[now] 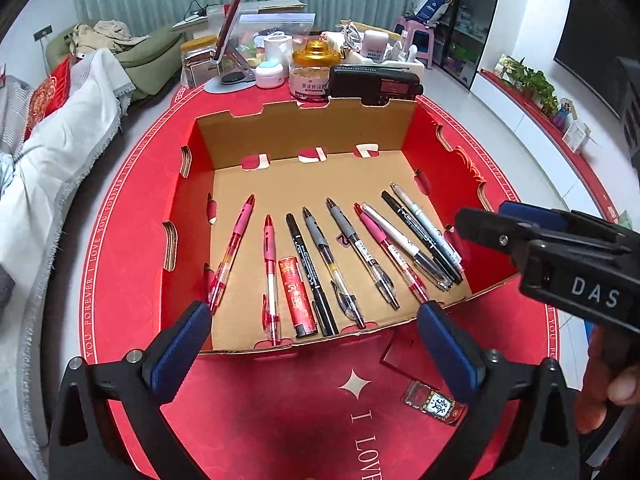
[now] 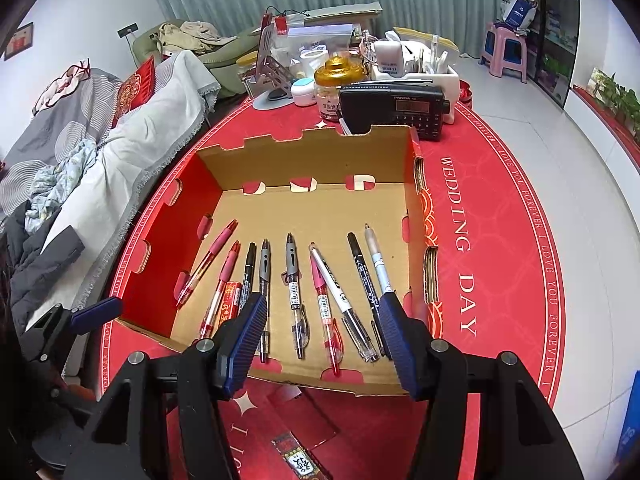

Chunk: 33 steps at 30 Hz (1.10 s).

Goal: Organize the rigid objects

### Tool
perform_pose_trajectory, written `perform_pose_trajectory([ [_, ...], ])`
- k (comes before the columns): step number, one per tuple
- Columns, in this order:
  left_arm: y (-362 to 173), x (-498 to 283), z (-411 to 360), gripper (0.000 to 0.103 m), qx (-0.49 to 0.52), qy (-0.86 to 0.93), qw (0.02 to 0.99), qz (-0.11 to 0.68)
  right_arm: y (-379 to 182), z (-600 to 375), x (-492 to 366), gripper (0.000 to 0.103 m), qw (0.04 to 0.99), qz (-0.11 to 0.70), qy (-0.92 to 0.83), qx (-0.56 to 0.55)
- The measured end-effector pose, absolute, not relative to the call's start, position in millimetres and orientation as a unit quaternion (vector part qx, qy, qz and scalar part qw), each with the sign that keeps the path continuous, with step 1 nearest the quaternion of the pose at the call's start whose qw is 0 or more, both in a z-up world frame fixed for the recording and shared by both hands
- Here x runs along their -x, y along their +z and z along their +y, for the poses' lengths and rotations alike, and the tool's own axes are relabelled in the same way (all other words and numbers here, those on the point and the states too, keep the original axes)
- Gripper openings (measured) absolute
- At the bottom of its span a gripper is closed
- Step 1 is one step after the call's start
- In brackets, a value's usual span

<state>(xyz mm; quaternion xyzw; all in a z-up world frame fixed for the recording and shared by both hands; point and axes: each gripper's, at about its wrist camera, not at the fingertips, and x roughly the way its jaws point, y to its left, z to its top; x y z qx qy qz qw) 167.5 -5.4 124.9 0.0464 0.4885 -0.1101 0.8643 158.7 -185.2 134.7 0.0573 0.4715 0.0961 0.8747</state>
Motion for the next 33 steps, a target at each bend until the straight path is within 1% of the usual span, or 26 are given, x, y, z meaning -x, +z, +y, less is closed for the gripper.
perform_pose_trajectory([
  [33, 132.6, -160.1, -11.9, 0.102, -0.061, -0.103, 0.871, 0.476, 135.0, -184.0, -156.9, 0.06, 0.875, 0.471, 0.097, -0.056],
])
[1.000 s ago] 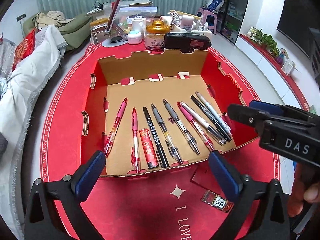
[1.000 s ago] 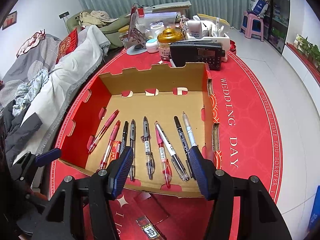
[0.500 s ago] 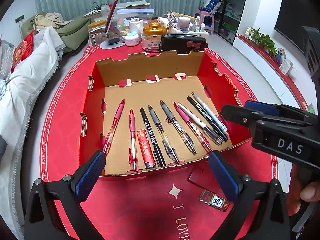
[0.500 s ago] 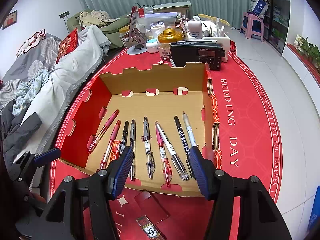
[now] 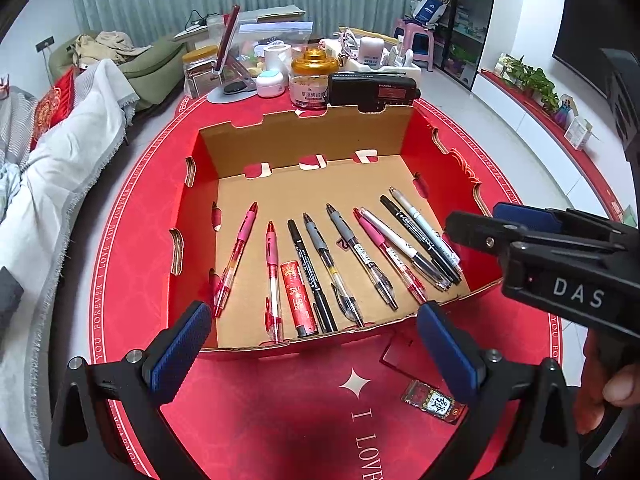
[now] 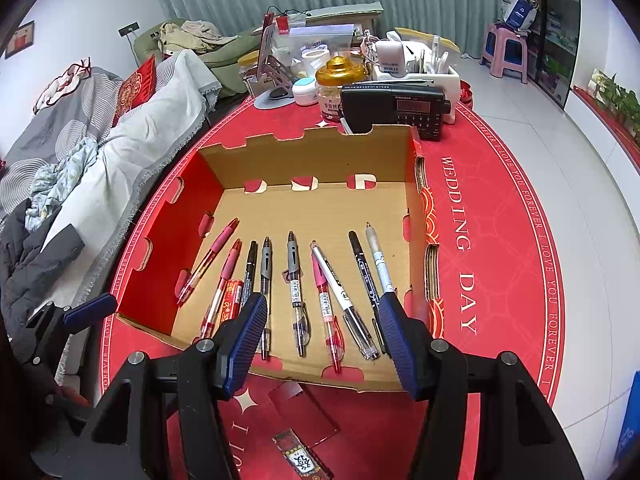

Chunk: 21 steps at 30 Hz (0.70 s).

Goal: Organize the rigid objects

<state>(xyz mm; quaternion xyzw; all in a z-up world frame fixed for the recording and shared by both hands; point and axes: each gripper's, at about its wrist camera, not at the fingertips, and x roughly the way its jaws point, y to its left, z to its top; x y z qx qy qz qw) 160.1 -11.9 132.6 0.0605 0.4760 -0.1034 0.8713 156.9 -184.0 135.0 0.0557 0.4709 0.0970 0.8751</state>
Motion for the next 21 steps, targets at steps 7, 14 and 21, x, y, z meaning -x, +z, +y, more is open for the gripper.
perform_pose_trajectory([
  [7, 132.4, -161.3, -12.0, 0.102, -0.059, -0.104, 0.868, 0.483, 135.2, -183.2, -156.2, 0.06, 0.875, 0.472, 0.097, -0.056],
  [14, 132.3, -161.2, -12.5, 0.102, -0.058, -0.107, 0.866, 0.485, 134.7, -183.1, -156.1, 0.06, 0.874, 0.473, 0.098, -0.056],
  [21, 132.0, -160.4, -11.5, 0.102, -0.056, -0.106, 0.866, 0.486, 134.0, -182.5, -154.8, 0.06, 0.873, 0.474, 0.098, -0.056],
])
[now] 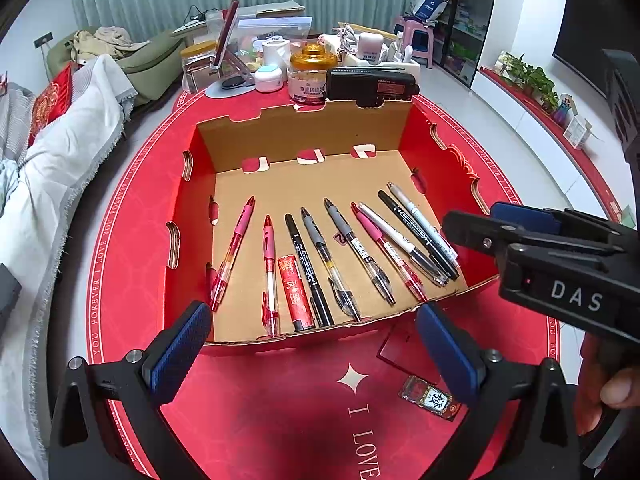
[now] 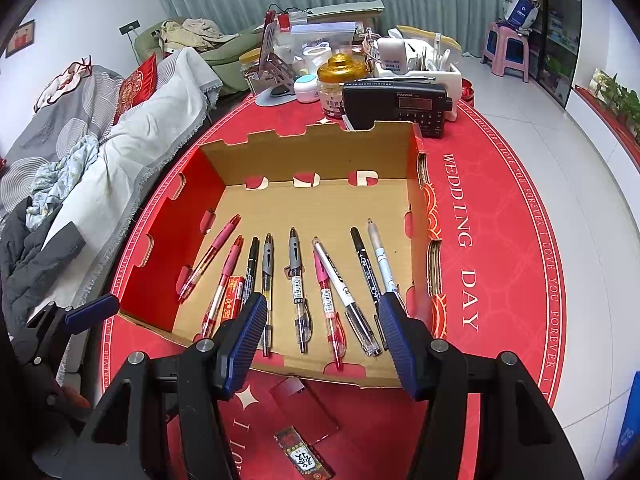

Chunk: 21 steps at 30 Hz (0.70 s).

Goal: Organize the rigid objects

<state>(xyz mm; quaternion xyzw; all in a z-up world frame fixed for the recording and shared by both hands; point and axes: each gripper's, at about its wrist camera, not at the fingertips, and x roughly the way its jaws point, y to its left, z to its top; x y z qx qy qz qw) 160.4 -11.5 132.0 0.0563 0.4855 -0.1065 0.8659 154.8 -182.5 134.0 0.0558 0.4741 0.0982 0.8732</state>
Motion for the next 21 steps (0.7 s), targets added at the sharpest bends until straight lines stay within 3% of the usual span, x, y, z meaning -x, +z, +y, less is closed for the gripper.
perform_pose_trajectory([
  [21, 133.2, -158.8, -11.9, 0.102, -0.053, -0.107, 0.865, 0.488, 133.7, -184.1, -154.3, 0.06, 0.873, 0.475, 0.097, -0.057],
])
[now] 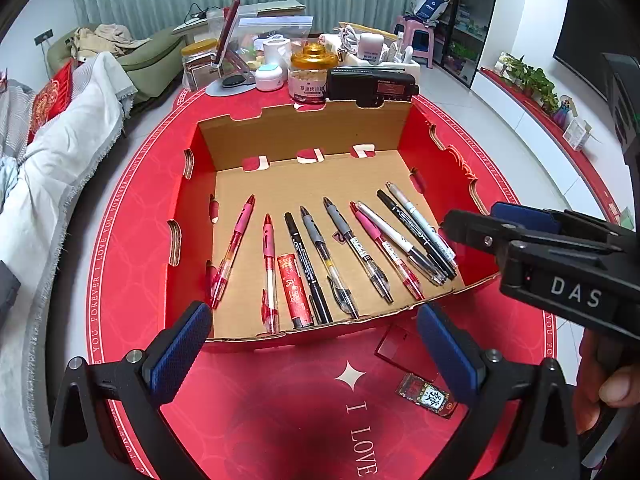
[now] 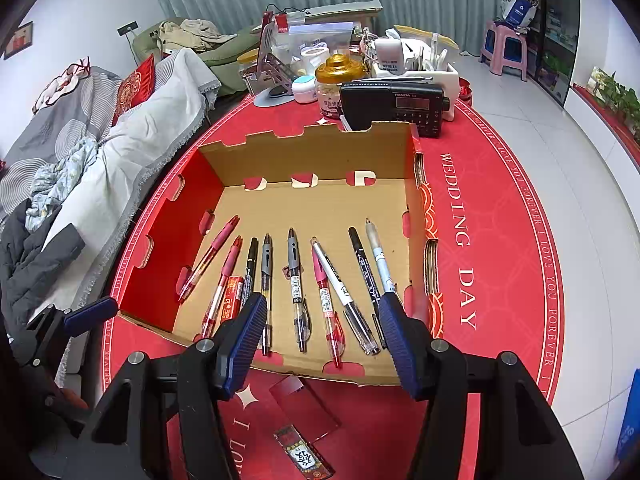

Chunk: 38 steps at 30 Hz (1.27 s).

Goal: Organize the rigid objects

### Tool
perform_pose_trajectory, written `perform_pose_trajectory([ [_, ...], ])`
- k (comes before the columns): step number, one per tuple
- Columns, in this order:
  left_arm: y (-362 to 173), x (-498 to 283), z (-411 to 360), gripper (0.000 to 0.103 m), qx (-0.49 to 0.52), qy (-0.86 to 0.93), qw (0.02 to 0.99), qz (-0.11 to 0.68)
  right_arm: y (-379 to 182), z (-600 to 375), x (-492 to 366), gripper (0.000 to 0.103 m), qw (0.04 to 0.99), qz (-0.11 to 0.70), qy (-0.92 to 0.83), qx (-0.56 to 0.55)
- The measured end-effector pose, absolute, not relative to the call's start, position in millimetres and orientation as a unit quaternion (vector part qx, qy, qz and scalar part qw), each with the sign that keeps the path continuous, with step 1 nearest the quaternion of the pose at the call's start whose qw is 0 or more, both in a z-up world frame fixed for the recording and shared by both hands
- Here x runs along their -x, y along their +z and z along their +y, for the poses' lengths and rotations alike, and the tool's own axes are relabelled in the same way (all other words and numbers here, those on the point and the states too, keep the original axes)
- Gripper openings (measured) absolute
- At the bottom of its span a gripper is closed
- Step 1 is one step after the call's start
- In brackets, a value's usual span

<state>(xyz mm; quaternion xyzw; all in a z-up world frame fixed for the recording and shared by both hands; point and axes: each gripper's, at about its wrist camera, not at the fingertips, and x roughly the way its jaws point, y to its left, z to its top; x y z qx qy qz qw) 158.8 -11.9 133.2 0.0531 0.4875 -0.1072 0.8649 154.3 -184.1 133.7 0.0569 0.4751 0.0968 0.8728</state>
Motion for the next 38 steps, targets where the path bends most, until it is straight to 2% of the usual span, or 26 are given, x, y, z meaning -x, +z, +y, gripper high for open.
perform_pose_trajectory([
  [26, 135.7, -154.9, -11.9, 0.102, -0.054, -0.108, 0.865, 0.486, 136.9, -184.4, -153.8, 0.06, 0.873, 0.475, 0.097, -0.057],
  [34, 146.7, -140.5, -9.5, 0.102, -0.069, -0.084, 0.89, 0.442, 136.8, -184.4, -152.4, 0.06, 0.873, 0.475, 0.096, -0.058],
  [38, 143.8, -144.2, -13.1, 0.102, -0.068, -0.094, 0.877, 0.466, 137.3, -183.2, -149.9, 0.06, 0.873, 0.474, 0.098, -0.058],
])
